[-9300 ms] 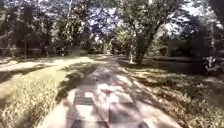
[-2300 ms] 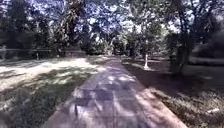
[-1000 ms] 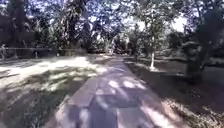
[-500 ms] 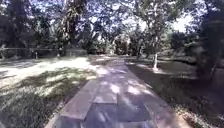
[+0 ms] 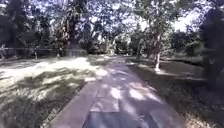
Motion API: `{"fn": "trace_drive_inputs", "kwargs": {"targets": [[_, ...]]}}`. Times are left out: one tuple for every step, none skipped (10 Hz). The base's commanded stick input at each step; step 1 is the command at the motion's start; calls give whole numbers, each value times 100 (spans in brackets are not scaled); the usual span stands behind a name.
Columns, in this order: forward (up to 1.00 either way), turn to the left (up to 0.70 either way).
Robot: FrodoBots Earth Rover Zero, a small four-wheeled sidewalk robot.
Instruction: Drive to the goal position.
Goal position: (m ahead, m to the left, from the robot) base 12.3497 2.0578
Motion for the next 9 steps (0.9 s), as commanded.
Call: {"fn": "trace_drive_inputs", "kwargs": {"targets": [[50, 0], [50, 0], [50, 0], [50, 0], [50, 0], [50, 0], [50, 0], [50, 0], [50, 0]]}}
